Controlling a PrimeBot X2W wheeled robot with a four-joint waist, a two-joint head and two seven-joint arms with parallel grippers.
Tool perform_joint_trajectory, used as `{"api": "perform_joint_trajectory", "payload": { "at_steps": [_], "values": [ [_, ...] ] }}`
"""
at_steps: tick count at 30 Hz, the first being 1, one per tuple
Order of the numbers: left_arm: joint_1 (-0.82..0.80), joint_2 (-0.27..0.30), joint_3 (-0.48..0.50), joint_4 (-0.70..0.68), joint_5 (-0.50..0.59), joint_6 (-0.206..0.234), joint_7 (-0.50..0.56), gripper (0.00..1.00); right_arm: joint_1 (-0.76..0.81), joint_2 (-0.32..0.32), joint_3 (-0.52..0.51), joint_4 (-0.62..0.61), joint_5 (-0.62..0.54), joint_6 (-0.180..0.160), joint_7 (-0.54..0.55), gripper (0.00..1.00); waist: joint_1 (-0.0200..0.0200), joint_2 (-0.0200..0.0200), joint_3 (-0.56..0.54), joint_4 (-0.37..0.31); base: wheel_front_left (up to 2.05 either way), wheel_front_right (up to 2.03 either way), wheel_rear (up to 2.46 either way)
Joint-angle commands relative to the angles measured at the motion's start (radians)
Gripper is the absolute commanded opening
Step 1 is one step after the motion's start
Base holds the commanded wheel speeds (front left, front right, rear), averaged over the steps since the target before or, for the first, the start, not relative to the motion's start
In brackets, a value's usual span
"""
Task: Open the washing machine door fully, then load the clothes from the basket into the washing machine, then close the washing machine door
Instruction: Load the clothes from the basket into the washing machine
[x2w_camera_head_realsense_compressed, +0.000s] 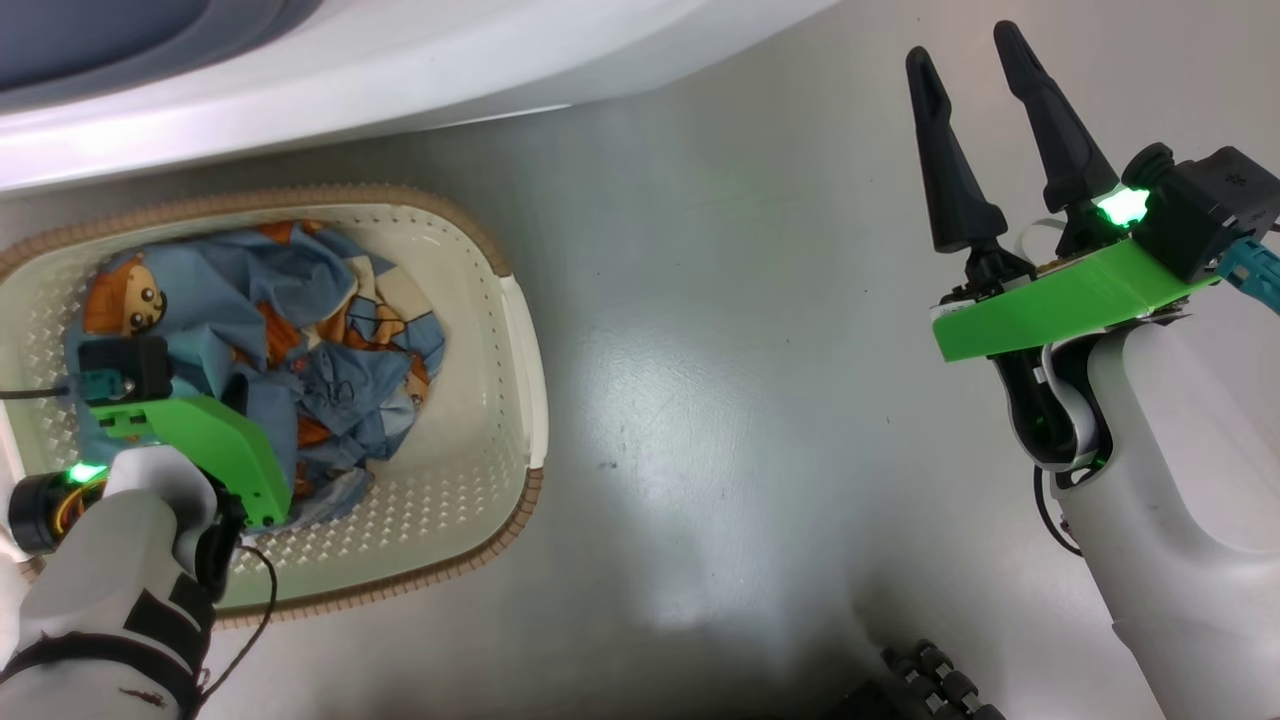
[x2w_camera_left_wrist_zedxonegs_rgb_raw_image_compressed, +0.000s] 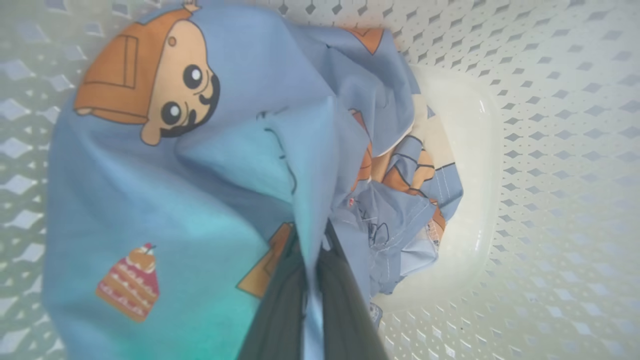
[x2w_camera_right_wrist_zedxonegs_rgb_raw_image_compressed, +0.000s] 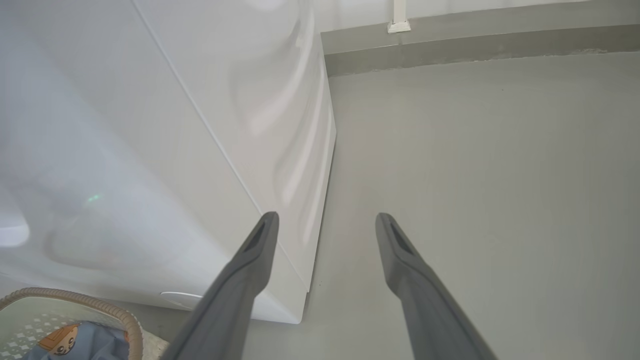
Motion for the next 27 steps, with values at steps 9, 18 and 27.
{"api": "perform_joint_trajectory", "payload": {
  "at_steps": [9,18,27],
  "values": [
    [0.028,0.024,0.013,0.0,-0.026,-0.025,-0.027,0.0,0.036,0.003,0.012,-0.013,-0.008,0.004,-0.009,1.0,0.0,0.0,-0.03,0.011,0.0,0.0,0.0],
    [0.068,-0.003,0.003,-0.002,-0.052,-0.077,-0.097,0.0,0.046,0.013,0.02,0.001,0.005,0.004,-0.009,1.0,0.0,0.0,-0.117,0.022,0.0,0.0,0.0],
    [0.143,-0.024,-0.013,-0.092,-0.134,-0.084,-0.146,0.0,0.074,0.014,0.021,0.021,0.022,0.004,-0.009,1.0,0.0,0.0,-0.215,0.033,0.0,0.0,0.0]
  ]
}}
